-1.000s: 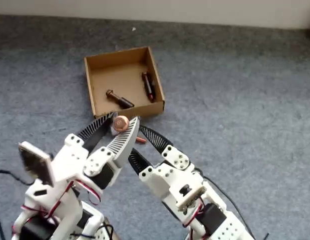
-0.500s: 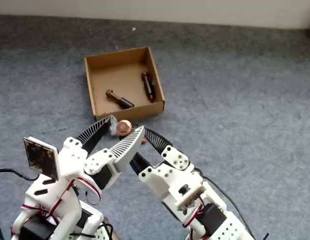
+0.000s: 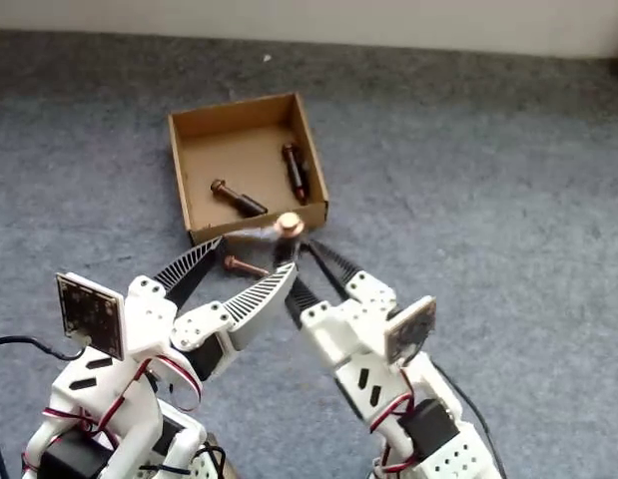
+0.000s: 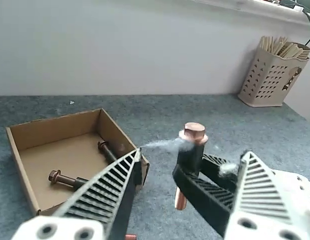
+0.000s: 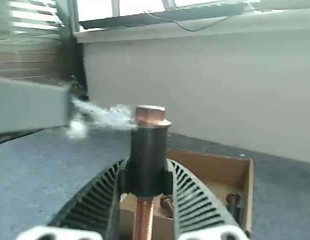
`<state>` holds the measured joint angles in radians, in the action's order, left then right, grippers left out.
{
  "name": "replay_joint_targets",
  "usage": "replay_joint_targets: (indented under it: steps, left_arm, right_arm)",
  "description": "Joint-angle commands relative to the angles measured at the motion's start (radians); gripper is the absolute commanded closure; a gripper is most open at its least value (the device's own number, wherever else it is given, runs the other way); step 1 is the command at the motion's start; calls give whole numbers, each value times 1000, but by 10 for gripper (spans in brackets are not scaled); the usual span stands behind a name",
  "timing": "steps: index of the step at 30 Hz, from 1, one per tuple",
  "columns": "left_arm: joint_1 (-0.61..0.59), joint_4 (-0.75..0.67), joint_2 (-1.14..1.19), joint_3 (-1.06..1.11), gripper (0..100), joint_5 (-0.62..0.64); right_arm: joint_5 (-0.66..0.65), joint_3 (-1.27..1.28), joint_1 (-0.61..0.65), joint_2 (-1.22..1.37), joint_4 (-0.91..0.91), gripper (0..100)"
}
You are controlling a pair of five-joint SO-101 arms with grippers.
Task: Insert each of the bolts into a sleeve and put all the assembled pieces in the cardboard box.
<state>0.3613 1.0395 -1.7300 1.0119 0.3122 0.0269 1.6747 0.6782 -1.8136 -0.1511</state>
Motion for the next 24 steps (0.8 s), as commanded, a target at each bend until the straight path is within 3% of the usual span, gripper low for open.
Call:
replay_joint_targets:
  steps: [1, 7, 12, 17, 22, 24]
  left_arm:
    - [-18, 0, -1, -7, 727, -35]
    - [-53, -5, -2, 76, 861, -247]
    - [-280, -5, -2, 206, 999, -334]
    - [-550, -20, -2, 387, 986, -347]
    - [-704, -127, -2, 578, 982, -361]
    - [-737, -160, -2, 607, 982, -439]
  right_arm:
    - [78, 124, -108, -19, -39, 993]
    - [84, 124, -133, -19, -88, 993]
    - [84, 125, -128, -18, -137, 993]
    - [84, 124, -128, -18, -145, 993]
    - [86, 124, -128, -18, -165, 993]
    - [86, 122, -128, -18, -217, 993]
